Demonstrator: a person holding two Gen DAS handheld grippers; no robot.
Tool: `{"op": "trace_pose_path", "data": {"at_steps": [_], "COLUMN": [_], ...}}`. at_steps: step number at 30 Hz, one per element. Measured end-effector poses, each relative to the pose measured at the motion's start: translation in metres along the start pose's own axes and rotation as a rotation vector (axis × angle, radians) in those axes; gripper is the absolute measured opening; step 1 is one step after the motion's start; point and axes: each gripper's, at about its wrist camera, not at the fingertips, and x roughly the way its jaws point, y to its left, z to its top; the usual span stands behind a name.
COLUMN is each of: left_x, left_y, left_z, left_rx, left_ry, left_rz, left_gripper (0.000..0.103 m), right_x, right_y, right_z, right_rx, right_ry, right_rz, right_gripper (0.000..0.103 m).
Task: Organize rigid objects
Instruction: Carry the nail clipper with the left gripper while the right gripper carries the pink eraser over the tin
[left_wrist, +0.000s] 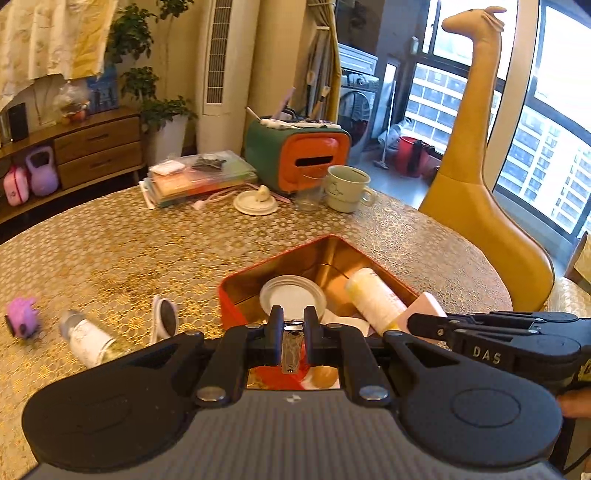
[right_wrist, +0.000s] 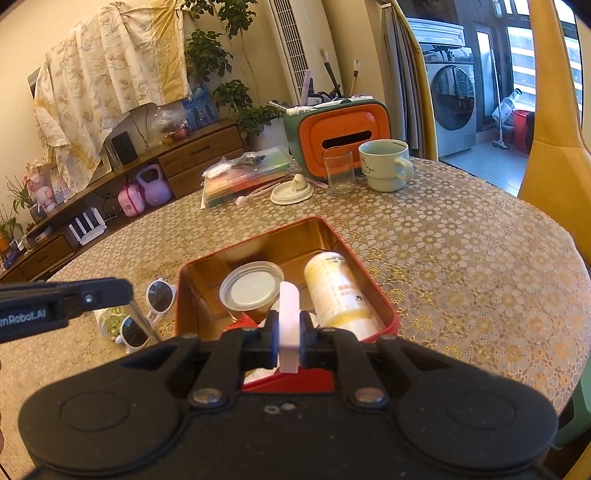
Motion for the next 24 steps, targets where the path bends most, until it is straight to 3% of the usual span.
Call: {"op": "trace_pose_path", "data": {"at_steps": [13,24], "left_x": [0.044,0.073], "left_y": [-0.025,-0.023], "left_z": [0.007,0.015], "left_rx": [0.040,-0.040], "left_ry": [0.031,0.053], "left_rz": [-0.020,-0.045], "left_gripper": [0.011,0.011], "right_x": [0.023,0.039], "right_y": [-0.010,-0.010], "right_z": [0.003,0.003], "right_rx": [-0.008,0.006], "right_ry": [0.001,0.021], "right_rz": [0.011,0.041], "right_gripper": [0.009,0.009]}}
